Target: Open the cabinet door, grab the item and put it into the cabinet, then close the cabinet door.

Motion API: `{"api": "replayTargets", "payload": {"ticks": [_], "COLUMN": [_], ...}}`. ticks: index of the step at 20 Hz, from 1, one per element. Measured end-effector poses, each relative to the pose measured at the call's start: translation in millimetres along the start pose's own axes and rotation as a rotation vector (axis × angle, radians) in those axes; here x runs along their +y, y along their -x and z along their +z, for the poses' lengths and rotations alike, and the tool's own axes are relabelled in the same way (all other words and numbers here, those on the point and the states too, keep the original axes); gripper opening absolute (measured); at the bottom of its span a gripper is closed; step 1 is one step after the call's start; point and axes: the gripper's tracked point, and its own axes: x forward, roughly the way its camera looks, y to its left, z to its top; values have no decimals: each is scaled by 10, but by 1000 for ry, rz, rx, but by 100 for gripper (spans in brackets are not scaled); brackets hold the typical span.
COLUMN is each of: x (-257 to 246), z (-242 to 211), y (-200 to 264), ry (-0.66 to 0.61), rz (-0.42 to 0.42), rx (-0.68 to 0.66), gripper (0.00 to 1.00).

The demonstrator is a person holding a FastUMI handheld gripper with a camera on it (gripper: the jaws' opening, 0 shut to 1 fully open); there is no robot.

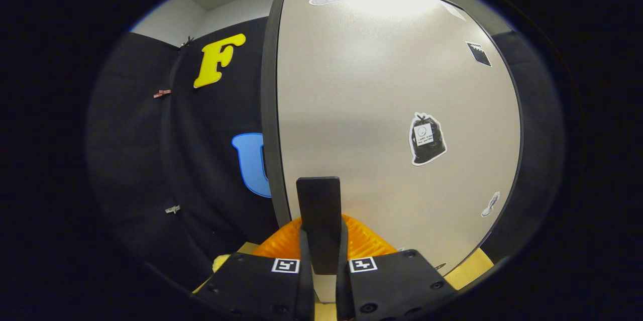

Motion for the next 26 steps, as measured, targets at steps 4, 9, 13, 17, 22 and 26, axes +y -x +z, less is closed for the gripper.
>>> {"api": "replayTargets", "payload": {"ticks": [4, 9, 13, 17, 22, 26], "x": [10, 16, -68, -195, -418, -641], "z": [4, 54, 35, 55, 53, 67], "y": [86, 302, 584, 883, 1267, 1540], "ry": [1, -4, -7, 2, 8, 10], "rz": [21, 38, 61, 74, 74, 52], "rx": [11, 5, 2, -6, -14, -15], "gripper": [15, 15, 15, 15, 15, 15]}}
